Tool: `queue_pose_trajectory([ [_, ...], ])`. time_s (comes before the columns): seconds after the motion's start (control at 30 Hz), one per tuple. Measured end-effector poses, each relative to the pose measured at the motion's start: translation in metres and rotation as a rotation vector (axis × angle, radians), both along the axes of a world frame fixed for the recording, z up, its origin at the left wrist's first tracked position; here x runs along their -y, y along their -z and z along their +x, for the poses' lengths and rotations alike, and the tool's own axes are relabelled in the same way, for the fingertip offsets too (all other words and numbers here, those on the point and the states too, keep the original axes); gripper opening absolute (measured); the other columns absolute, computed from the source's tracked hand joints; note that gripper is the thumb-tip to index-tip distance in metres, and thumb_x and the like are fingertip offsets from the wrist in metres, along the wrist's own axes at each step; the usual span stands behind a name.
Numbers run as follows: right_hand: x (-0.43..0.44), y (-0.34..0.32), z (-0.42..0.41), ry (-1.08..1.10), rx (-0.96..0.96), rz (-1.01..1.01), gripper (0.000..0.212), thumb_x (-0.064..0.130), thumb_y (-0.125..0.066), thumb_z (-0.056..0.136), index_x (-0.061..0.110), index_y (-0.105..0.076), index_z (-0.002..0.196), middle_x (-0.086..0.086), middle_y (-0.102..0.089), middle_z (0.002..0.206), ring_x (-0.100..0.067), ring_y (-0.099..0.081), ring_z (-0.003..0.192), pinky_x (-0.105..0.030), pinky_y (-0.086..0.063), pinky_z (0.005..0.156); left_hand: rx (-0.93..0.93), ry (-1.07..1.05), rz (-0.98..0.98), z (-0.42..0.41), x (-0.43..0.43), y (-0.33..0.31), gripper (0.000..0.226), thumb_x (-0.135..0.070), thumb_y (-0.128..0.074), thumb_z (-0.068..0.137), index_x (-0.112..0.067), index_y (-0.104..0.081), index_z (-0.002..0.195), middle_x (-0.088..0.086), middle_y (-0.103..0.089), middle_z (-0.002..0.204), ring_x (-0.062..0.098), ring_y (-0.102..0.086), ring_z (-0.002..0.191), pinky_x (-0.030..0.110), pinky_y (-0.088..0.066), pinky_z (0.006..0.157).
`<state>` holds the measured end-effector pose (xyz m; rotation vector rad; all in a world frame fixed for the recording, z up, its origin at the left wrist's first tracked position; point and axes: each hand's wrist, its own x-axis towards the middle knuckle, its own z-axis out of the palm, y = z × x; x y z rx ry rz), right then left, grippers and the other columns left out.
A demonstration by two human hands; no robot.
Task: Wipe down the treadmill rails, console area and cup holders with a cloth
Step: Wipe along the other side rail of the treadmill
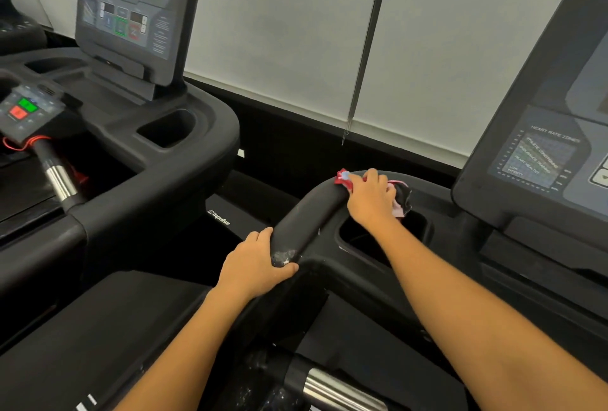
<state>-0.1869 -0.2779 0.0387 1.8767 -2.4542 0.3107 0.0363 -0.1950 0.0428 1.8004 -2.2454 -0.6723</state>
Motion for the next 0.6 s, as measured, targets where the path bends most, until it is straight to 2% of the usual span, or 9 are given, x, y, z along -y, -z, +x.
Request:
queue_pose_trajectory([
  [0.2,0.02,-0.01,0.01,0.016,0.048,0.054,0.035,0.023,-0.049,0.092,0.017,-0.051,0.127,-0.009,-0.037,0.13,-0.029,-0.033,0.119,-0.043,-0.025,0.101,0.012,0.007,0.011,-0.001,0.001,-0.001,0.084,-0.055,-0.059,0.08,-0.018,-0.02,0.145,0.001,-0.037,0.141,0.019,-0.045,0.121,0.03,-0.041,0.097],
  [0.33,-0.003,-0.004,0.056,-0.259,0.026,-0.025,0.032,0.032,-0.046,0.094,0.02,-0.054,0.122,-0.007,-0.039,0.125,-0.026,-0.035,0.116,-0.042,-0.026,0.099,0.008,-0.004,0.013,-0.002,0.002,-0.001,0.084,-0.055,-0.06,0.079,-0.018,-0.021,0.144,0.001,-0.038,0.139,0.018,-0.046,0.12,0.03,-0.042,0.097],
  [0.43,-0.014,-0.002,0.073,-0.42,-0.001,0.008,0.031,0.033,-0.043,0.097,0.02,-0.053,0.123,-0.005,-0.039,0.124,-0.024,-0.035,0.116,-0.041,-0.027,0.101,0.011,-0.012,0.021,-0.002,0.003,-0.001,0.085,-0.055,-0.061,0.078,-0.019,-0.021,0.144,0.0,-0.04,0.138,0.017,-0.046,0.118,0.03,-0.043,0.096],
  [0.6,0.004,-0.005,0.047,-0.325,0.064,-0.004,0.032,0.035,-0.039,0.098,0.019,-0.053,0.122,-0.006,-0.042,0.121,-0.023,-0.039,0.11,-0.039,-0.029,0.097,0.014,-0.003,0.018,-0.001,0.001,-0.001,0.086,-0.055,-0.059,0.079,-0.018,-0.019,0.145,0.001,-0.037,0.14,0.018,-0.045,0.121,0.03,-0.042,0.097],
])
